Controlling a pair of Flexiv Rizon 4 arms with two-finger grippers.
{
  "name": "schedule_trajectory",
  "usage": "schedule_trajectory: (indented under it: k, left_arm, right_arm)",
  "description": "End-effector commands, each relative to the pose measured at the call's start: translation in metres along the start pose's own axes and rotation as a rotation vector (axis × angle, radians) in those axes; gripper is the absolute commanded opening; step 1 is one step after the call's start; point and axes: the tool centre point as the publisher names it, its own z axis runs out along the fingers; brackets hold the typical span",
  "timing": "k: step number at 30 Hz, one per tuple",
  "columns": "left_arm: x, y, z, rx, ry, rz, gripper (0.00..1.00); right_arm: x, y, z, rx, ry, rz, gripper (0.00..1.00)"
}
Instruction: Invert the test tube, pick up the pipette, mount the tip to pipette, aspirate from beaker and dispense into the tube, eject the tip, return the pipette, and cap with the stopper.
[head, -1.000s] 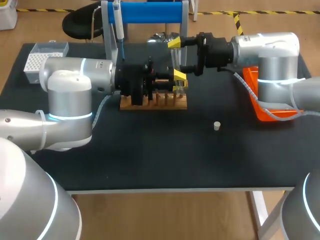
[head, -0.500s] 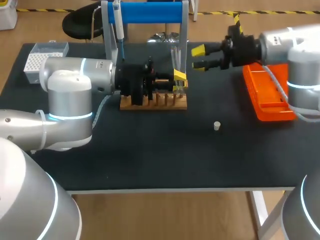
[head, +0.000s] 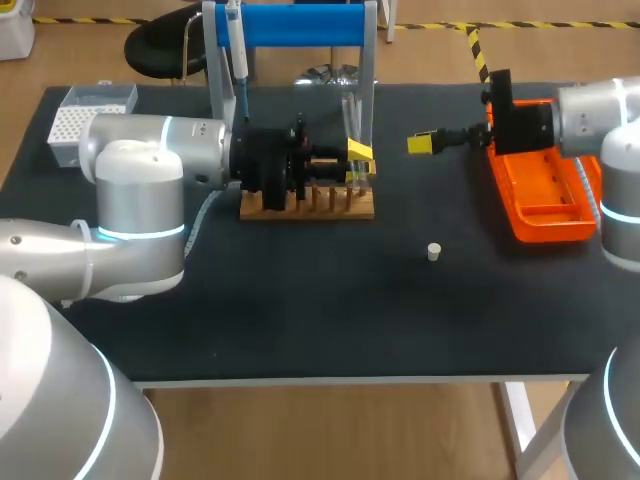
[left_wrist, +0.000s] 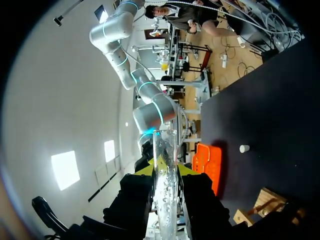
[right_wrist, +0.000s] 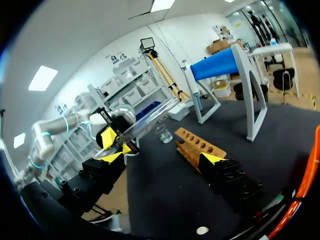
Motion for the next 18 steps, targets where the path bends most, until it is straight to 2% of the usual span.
schedule_trajectory:
  k: [1,16,18]
  left_arm:
    - [-0.0004,0.0013,-0.0002,0.004,0.002,0.001,0.00]
    - [-0.0004,0.0013,-0.0002,0.004,0.002,0.001,0.00]
    - [-0.0013,0.0035,-0.0071,0.008,0.012,-0.107,0.00]
  right_arm:
    - [0.0041,-0.0094,0.0022,-0.024,-0.123,-0.192,1.00]
    - [0.0041,-0.0094,0.0022,-0.024,-0.123,-0.192,1.00]
    - [0.0041,-0.0094,0.0022,-0.024,-0.123,-0.192,1.00]
